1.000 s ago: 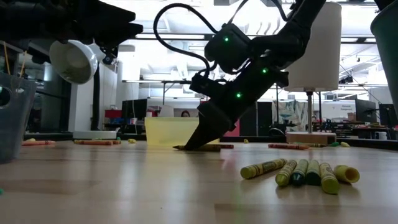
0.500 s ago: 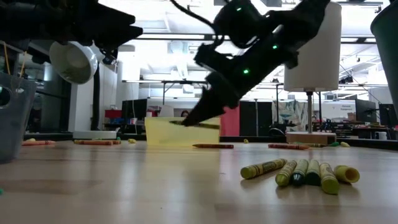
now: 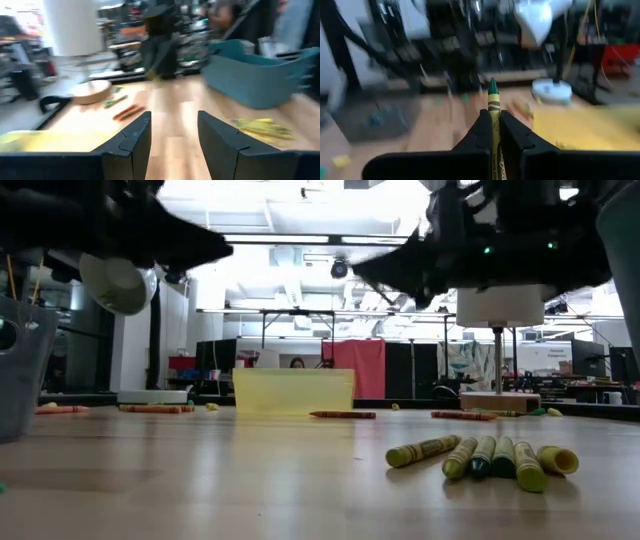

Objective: Sort crayons
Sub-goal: Put the green crayon into the yellow bin

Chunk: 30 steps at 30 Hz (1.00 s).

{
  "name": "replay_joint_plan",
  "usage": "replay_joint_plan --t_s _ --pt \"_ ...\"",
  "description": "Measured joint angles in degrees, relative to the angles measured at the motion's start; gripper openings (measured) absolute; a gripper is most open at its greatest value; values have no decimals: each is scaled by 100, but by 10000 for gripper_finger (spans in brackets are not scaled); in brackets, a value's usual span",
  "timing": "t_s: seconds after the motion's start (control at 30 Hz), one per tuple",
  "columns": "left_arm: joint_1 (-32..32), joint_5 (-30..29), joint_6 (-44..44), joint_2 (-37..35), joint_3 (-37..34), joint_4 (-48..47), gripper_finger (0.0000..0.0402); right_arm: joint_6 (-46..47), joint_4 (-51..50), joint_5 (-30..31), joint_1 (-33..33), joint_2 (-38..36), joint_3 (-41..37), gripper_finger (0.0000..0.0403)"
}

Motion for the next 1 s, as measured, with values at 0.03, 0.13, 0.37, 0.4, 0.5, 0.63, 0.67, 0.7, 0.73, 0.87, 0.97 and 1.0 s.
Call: replay_joint_plan --t_s 0.03,0.13,0.37,0.4,0.5,0.63,0.67,0.7,0.73,0.87,0.97,1.0 --pt "55 -34 27 74 -97 248 145 -4 315 -77 8 54 -13 1" --pt "245 212 -28 564 -355 1571 145 -7 334 -113 42 167 163 1" --pt "518 853 -427 2229 -396 3640 145 -297 183 -432 57 912 1340 1" --pt "518 868 -458 2405 -390 3790 145 -336 181 -459 57 1017 1484 1" --pt "516 884 -569 2806 -312 4274 145 -427 25 -493 57 1234 1802 1" --pt "501 927 -588 2884 -320 4389 145 -457 -96 -506 55 1268 1976 1" --pt "501 927 -650 2869 -319 4419 145 -457 -87 -510 55 1258 1991 1" --pt "501 926 -700 2866 -304 4492 145 -457 -93 -510 55 1257 2010 1" --pt "500 935 -737 2866 -279 4516 145 -456 -144 -526 60 1261 2055 1" --pt "495 1017 -920 2858 -110 4516 145 -396 -165 -580 110 1262 2216 1" --pt "440 1015 -968 2943 49 4369 145 -446 -113 -552 198 1262 2376 1" --pt "414 1015 -968 2971 93 4374 145 -457 -106 -549 228 1262 2441 1"
